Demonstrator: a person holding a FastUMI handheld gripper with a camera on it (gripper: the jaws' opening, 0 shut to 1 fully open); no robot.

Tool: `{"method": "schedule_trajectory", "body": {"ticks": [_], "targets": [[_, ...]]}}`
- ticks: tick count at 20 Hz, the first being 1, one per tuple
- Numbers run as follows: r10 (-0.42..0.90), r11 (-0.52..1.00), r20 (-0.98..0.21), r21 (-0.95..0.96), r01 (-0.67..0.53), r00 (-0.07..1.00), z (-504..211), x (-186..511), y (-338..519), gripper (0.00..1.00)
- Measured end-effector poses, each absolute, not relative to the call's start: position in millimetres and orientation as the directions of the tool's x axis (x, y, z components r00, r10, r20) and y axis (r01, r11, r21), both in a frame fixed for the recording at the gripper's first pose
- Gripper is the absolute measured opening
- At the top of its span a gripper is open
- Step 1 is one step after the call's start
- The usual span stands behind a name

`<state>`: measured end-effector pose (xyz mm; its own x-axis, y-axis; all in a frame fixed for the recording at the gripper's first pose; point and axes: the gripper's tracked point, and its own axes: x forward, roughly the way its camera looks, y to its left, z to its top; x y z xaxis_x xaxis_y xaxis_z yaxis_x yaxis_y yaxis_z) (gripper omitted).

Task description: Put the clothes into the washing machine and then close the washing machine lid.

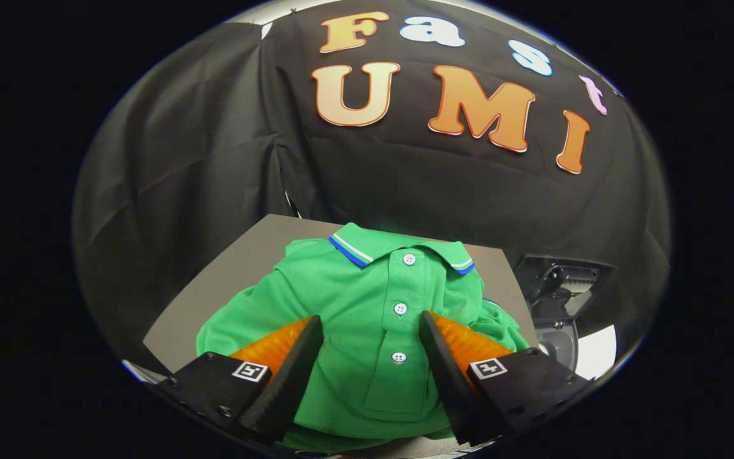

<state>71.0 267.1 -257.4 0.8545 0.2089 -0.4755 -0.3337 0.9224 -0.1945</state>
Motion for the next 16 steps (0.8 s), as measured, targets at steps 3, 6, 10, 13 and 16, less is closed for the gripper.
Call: {"method": "schedule_trajectory", "body": {"ticks": [3, 6, 10, 13, 16], "targets": [[0.242, 0.918, -0.458, -0.176, -0.354, 0.855, -260, 70, 272, 0.88], [0.297, 0.909, -0.464, -0.13, -0.395, 0.835, -263, 66, 276, 0.73], [0.347, 0.889, -0.475, -0.109, -0.445, 0.809, -263, 68, 278, 0.46], [0.371, 0.875, -0.476, -0.109, -0.472, 0.798, -262, 65, 278, 0.3], [0.383, 0.858, -0.481, -0.129, -0.496, 0.788, -264, 64, 275, 0.27]]}}
